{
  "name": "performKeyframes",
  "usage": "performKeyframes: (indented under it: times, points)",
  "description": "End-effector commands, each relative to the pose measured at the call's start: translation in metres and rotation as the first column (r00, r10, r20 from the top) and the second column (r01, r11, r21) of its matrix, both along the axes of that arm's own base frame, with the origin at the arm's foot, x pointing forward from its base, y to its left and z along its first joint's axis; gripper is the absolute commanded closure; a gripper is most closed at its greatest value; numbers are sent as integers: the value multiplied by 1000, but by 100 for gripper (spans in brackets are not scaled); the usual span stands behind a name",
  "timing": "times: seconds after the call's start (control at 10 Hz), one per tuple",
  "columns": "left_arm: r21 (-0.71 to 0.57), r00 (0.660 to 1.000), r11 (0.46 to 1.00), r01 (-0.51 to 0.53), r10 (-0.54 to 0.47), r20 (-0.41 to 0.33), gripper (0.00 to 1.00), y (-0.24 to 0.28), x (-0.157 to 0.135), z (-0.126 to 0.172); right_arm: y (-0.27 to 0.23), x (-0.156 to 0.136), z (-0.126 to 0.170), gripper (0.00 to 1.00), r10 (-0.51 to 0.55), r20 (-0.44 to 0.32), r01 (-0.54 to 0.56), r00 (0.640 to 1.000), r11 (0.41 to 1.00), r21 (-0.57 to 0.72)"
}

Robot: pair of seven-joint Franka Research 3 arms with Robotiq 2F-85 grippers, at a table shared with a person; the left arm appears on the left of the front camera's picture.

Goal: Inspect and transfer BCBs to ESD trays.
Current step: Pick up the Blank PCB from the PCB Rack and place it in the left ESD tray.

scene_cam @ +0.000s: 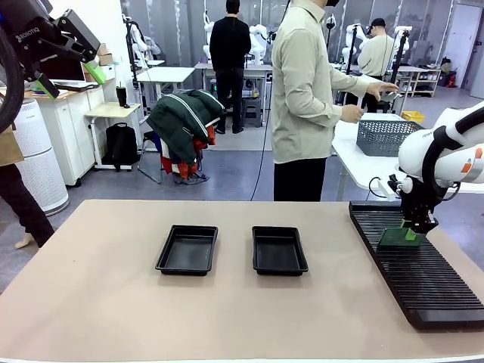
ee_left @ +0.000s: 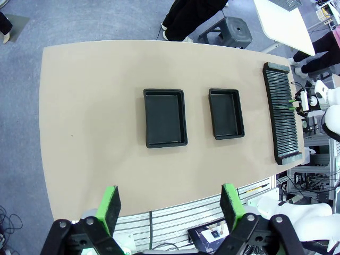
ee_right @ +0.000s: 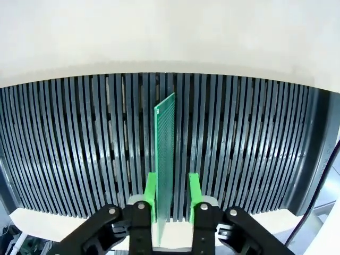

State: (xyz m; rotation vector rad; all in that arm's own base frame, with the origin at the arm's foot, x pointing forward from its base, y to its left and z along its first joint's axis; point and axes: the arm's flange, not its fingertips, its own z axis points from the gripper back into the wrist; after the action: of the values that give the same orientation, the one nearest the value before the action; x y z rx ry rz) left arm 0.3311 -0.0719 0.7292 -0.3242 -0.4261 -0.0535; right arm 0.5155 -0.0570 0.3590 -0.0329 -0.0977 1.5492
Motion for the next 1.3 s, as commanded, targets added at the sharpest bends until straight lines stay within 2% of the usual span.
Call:
performKeyframes:
  times: [0.0,0.2,0.3,0.4,0.5,0.6,0.7,0.8,0.9,1.2]
  points:
    - [-1,1000,1000,-2,2,-2,0,1,0,-1,0,-10,0,73,2,11,-2,1000,1000,-3]
    - [-1,1000,1000,-2,2,-2,0,1,0,-1,0,-12,0,81,5,11,-5,1000,1000,-1]
    - [-1,1000,1000,-2,2,-2,0,1,0,-1,0,-13,0,76,4,11,-4,1000,1000,-2]
    - [-1,1000,1000,-2,2,-2,0,1,0,-1,0,-14,0,88,3,12,-3,1000,1000,-2]
    - [-1,1000,1000,-2,2,-2,0,1,0,-1,0,-14,0,83,2,11,-2,1000,1000,-1]
    - [-1,1000,1000,-2,2,-2,0,1,0,-1,0,-15,-1,95,3,8,-3,1000,1000,-3]
    - [-1,1000,1000,-2,2,-2,0,1,0,-1,0,-15,-1,90,2,6,-2,1000,1000,-4]
    - [-1,1000,1000,-2,2,-2,0,1,0,-1,0,-15,-1,100,1,5,-1,1000,1000,-5]
    - [-1,1000,1000,-2,2,-2,0,1,0,-1,0,-15,0,97,-2,5,2,1000,1000,-6]
    - [-1,1000,1000,-2,2,-2,0,1,0,-1,0,-15,5,100,-8,9,8,1000,1000,-11]
